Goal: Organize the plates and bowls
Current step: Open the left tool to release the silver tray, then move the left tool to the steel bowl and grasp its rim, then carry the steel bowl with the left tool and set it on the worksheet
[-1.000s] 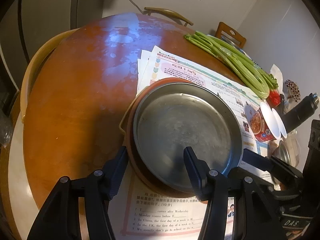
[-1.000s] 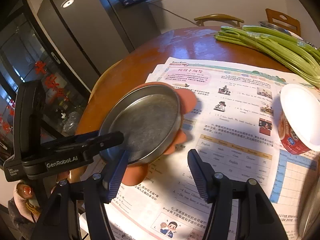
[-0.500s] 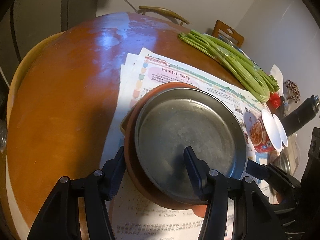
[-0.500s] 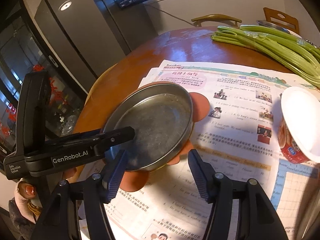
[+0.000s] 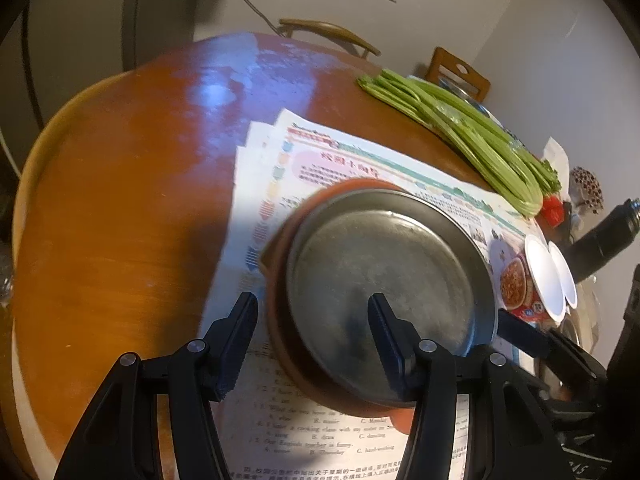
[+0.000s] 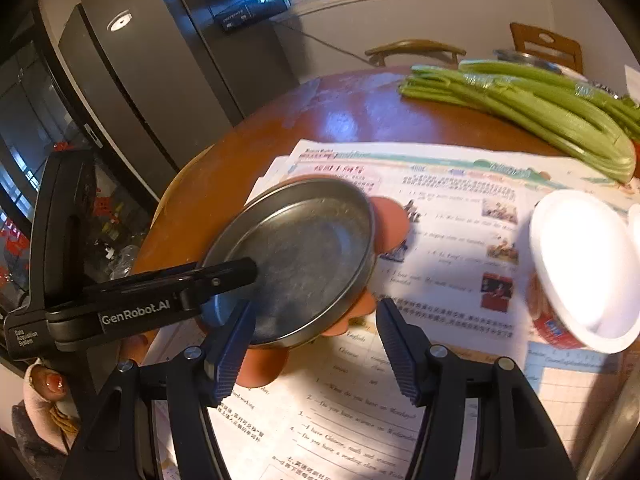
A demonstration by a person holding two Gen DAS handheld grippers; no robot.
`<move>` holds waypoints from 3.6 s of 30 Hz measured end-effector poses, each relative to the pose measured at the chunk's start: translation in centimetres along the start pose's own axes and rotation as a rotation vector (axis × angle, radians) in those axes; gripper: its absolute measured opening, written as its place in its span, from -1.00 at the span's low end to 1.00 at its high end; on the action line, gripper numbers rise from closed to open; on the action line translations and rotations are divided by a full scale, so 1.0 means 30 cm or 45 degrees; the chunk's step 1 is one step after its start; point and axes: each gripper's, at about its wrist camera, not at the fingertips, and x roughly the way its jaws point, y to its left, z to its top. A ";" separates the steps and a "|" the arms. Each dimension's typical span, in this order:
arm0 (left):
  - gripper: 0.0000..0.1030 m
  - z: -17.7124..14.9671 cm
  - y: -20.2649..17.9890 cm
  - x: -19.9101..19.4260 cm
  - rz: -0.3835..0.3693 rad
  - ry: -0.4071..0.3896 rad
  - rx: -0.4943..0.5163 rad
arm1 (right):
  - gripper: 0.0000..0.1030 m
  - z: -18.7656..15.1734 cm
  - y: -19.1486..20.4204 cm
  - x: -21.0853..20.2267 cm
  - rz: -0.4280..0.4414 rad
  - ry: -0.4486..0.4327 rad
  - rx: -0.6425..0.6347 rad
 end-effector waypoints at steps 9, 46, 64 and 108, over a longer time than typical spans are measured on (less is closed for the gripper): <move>0.17 -0.024 -0.060 -0.112 0.051 -0.103 0.034 | 0.21 0.008 -0.005 -0.103 -0.044 -0.106 -0.028; 0.24 -0.274 -0.748 -0.191 -0.117 -0.142 0.293 | 0.22 -0.205 -0.371 -0.640 -0.370 -0.379 0.029; 0.24 -0.364 -0.923 0.028 -0.094 0.026 0.384 | 0.22 -0.355 -0.661 -0.603 -0.404 -0.193 0.161; -0.15 -0.433 -0.598 -0.041 -0.105 0.004 0.214 | 0.26 -0.366 -0.271 -0.394 -0.251 -0.048 -0.172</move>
